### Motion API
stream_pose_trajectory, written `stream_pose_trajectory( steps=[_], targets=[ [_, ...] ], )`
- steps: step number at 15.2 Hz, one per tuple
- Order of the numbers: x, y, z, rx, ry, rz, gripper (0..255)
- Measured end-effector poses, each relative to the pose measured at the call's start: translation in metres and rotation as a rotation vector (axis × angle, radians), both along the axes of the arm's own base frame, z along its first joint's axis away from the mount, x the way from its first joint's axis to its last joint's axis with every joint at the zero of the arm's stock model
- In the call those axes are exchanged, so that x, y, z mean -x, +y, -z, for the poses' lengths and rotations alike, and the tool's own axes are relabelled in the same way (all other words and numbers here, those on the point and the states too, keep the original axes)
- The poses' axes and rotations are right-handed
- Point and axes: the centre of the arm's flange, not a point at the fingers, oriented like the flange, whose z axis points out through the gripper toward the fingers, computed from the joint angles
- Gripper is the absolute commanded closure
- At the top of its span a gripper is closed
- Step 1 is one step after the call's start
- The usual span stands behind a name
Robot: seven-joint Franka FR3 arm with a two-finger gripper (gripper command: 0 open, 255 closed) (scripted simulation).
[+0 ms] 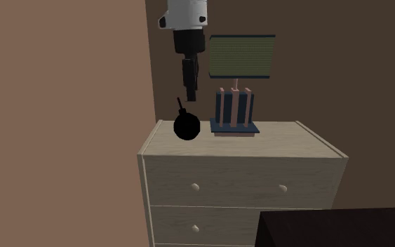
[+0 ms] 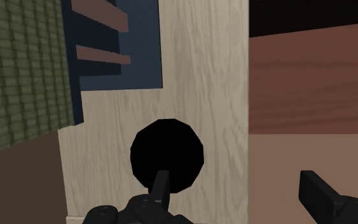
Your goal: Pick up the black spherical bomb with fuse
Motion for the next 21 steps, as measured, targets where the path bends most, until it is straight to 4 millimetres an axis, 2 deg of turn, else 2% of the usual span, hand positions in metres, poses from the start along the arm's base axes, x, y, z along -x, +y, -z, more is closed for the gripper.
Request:
stream_pose_trajectory(
  steps=[5,7,13,14,21],
  targets=[
    [-0.02,-0.062,0.022,-0.006,0.032,0.03,0],
    [-0.023,-0.07,0.03,-0.007,0.037,0.033,0],
    [-0.024,-0.071,0.06,-0.007,0.038,0.034,0],
    [-0.024,-0.071,0.062,-0.007,0.038,0.034,255],
    [-0.023,-0.071,0.064,-0.006,0.037,0.034,255]
  ],
)
